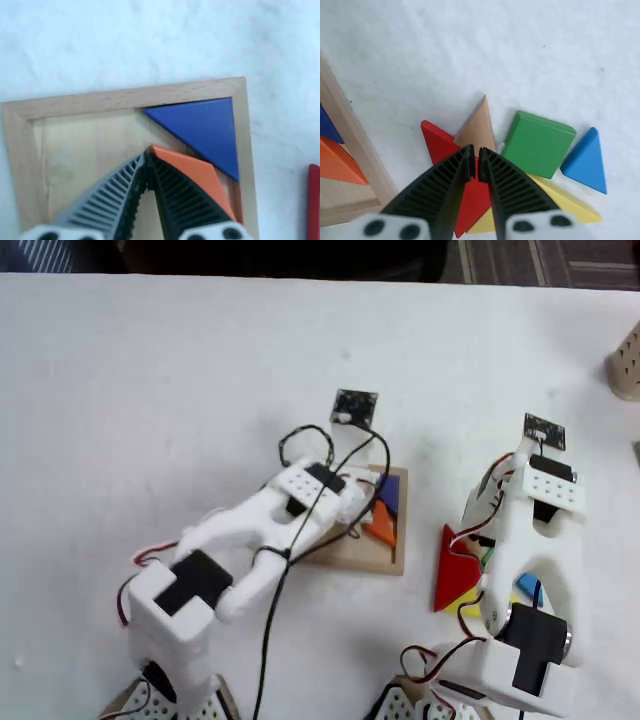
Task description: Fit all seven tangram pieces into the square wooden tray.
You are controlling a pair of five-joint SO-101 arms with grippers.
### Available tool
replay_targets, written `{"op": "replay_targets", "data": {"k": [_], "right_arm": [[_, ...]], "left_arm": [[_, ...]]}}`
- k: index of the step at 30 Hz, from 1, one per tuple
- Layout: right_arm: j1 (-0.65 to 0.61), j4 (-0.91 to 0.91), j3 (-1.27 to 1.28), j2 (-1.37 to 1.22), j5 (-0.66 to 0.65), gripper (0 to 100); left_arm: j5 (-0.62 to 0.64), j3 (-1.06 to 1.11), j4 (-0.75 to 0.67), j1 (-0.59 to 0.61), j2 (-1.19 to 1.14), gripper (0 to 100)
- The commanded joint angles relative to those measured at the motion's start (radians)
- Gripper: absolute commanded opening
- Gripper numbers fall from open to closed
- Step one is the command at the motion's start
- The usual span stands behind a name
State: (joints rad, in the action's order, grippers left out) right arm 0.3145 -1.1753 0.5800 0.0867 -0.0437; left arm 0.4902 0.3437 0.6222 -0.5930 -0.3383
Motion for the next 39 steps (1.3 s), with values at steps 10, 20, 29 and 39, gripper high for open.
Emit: {"op": "replay_targets", "data": {"k": [10,20,29,39], "right_arm": [[0.013,0.013,-0.006,0.039,-0.014,1.8],[0.01,0.021,-0.006,0.039,-0.014,1.8],[0.012,0.021,-0.002,0.038,-0.012,1.8],[0.013,0.018,0.017,0.048,-0.008,1.8]], "left_arm": [[0.014,-0.04,0.048,-0.156,-0.001,2],[0.014,-0.046,0.097,-0.173,0.019,2],[0.012,0.057,0.114,-0.125,0.214,2],[-0.072,0.098,0.094,0.07,0.309,2]]}}
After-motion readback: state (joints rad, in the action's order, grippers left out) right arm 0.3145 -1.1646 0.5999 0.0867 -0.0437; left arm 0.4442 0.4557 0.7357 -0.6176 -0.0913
